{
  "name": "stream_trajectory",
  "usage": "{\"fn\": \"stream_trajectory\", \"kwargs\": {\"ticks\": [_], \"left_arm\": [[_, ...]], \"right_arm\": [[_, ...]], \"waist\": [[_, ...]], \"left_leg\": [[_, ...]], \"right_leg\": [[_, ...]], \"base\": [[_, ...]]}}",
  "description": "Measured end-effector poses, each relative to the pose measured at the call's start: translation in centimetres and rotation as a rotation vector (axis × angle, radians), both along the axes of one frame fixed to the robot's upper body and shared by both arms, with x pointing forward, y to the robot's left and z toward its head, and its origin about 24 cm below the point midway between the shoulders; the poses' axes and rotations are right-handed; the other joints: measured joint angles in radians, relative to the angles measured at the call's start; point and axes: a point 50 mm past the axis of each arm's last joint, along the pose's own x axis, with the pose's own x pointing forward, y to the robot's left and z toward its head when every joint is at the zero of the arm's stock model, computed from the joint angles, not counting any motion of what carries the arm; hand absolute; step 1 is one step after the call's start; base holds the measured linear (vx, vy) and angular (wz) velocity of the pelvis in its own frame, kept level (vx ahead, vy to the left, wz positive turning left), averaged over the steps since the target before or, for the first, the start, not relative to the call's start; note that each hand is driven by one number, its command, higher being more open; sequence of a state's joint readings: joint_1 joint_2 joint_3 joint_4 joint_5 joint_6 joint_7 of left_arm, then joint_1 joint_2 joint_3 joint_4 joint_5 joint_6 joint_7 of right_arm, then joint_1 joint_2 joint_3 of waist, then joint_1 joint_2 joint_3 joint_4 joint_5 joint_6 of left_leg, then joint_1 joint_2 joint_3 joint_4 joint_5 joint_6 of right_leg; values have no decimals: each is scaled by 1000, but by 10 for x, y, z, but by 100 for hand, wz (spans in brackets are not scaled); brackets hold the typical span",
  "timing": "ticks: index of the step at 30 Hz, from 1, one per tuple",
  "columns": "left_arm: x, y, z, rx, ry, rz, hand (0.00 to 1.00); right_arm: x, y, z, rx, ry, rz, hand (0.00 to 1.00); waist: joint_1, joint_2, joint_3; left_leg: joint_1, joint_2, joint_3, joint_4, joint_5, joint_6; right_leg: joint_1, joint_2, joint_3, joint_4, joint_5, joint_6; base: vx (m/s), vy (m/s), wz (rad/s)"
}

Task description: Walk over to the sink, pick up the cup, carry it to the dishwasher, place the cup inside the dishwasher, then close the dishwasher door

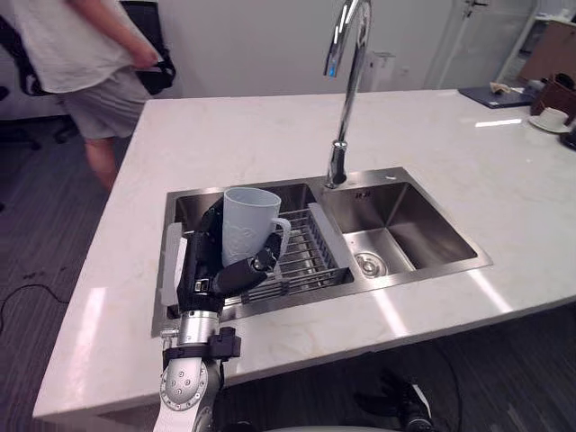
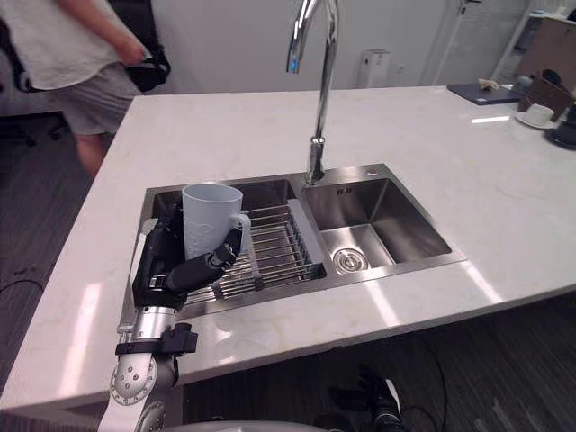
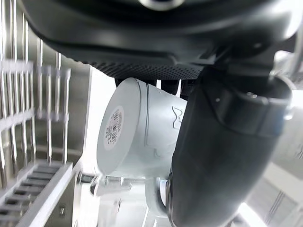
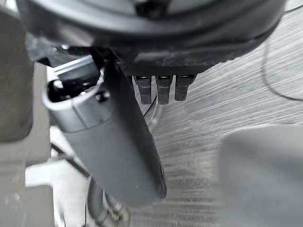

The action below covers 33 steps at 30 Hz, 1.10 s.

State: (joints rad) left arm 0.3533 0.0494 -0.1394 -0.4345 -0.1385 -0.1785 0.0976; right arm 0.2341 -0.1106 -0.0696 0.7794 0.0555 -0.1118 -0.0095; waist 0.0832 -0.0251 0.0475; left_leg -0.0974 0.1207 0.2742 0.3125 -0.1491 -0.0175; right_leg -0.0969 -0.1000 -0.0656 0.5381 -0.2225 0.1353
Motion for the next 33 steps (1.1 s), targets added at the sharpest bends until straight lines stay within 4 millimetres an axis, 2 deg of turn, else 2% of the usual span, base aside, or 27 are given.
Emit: {"fn": "stream_trajectory", "kwargs": {"ticks": [1,3,6,8,9,10,11,12,14,15,16,17,19,20,24,29,31,33], "left_arm": [[0,-2,1,-13,-7,0,30],[3,-3,2,-21,-14,3,30],[3,-6,1,-29,-7,-10,30],[4,-7,1,-32,-7,-9,30],[4,-7,1,-34,-8,-10,30],[3,-7,2,-34,-9,-13,30],[3,-9,2,-42,-13,-19,30],[3,-11,3,-49,-14,-30,30],[4,-17,4,-66,-19,-62,30],[3,-19,4,-69,-21,-70,30],[3,-24,3,-76,-18,-94,30],[4,-29,3,-84,-22,-112,30],[9,-26,-5,-45,8,-119,30],[12,-24,-10,-29,32,-120,30],[13,-23,-15,-29,56,-107,30],[13,-25,-15,-34,57,-115,30],[12,-26,-16,-35,59,-121,30],[12,-27,-16,-35,59,-122,30]], "right_arm": [[9,-1,3,-8,-27,0,90],[27,0,7,-19,-65,21,90],[38,2,8,-12,-78,-7,90],[37,2,8,-15,-77,-15,90],[36,1,8,-20,-78,-30,90],[35,0,8,-22,-80,-40,90],[34,-2,9,-26,-82,-54,90],[32,-4,10,-35,-84,-62,90],[29,-6,13,-46,-99,-67,90],[28,-6,13,-46,-103,-68,90],[24,-7,13,-47,-99,-73,90],[20,-9,11,-50,-85,-84,90],[13,8,4,3,-54,-101,90],[7,14,0,27,-31,-100,90],[5,21,-5,44,-3,-96,90],[4,19,-5,39,1,-97,90],[2,18,-5,37,6,-99,90],[0,18,-5,34,9,-100,90]], "waist": [[27,8,-5],[38,18,3],[38,46,57],[35,49,60],[34,46,62],[31,36,67],[28,32,72],[17,30,71],[-7,29,68],[-15,28,66],[-28,39,41],[-28,62,8],[-31,19,-9],[-42,3,-19],[-44,1,-20],[-46,1,-22],[-47,1,-21],[-51,1,-22]], "left_leg": [[-30,0,-1,-23,29,1],[-98,-6,-19,-23,64,1],[-105,13,-80,-13,93,-13],[-134,24,-126,24,100,-25],[-139,17,-152,5,126,-39],[-140,17,-156,3,121,-42],[-150,21,-141,87,76,-3],[-141,21,-128,170,25,10],[-90,36,-113,231,-39,0],[-64,45,-112,231,-51,-5],[-10,57,-112,159,-76,-35],[43,47,-125,-15,-93,-66],[59,-15,-125,-90,-33,-33],[59,-44,-136,-101,-24,-21],[65,-82,-127,-99,-20,-12],[79,-72,-128,-99,-21,-10],[80,-66,-137,-98,-21,-10],[79,-67,-153,-95,-19,-9]], "right_leg": [[22,13,-1,-114,-4,-8],[53,24,3,-273,1,-89],[119,61,-46,-359,63,-103],[127,73,-76,-359,70,-113],[126,70,-103,-359,76,-123],[121,63,-116,-360,79,-127],[112,50,-138,-350,80,-130],[114,29,-159,-345,81,-130],[113,-6,-193,-341,87,-123],[111,-16,-202,-343,90,-117],[93,-26,-217,-352,91,-108],[62,-26,-218,-348,97,-95],[68,-51,-180,-383,123,-84],[90,-65,-175,-424,148,-63],[105,-95,-157,-446,169,-60],[112,-81,-153,-426,166,-64],[109,-77,-153,-398,151,-75],[94,-76,-138,-349,106,-80]], "base": [[-63,-53,1],[-137,-93,23],[-139,-45,40],[-179,-65,56],[-178,-41,58],[-212,-11,53],[-256,45,54],[-243,81,56],[-154,141,59],[-123,196,63],[-79,261,45],[-55,267,28],[23,191,25],[58,136,37],[3,148,3],[-47,-9,-1],[-102,-49,8],[-100,-56,20]]}}
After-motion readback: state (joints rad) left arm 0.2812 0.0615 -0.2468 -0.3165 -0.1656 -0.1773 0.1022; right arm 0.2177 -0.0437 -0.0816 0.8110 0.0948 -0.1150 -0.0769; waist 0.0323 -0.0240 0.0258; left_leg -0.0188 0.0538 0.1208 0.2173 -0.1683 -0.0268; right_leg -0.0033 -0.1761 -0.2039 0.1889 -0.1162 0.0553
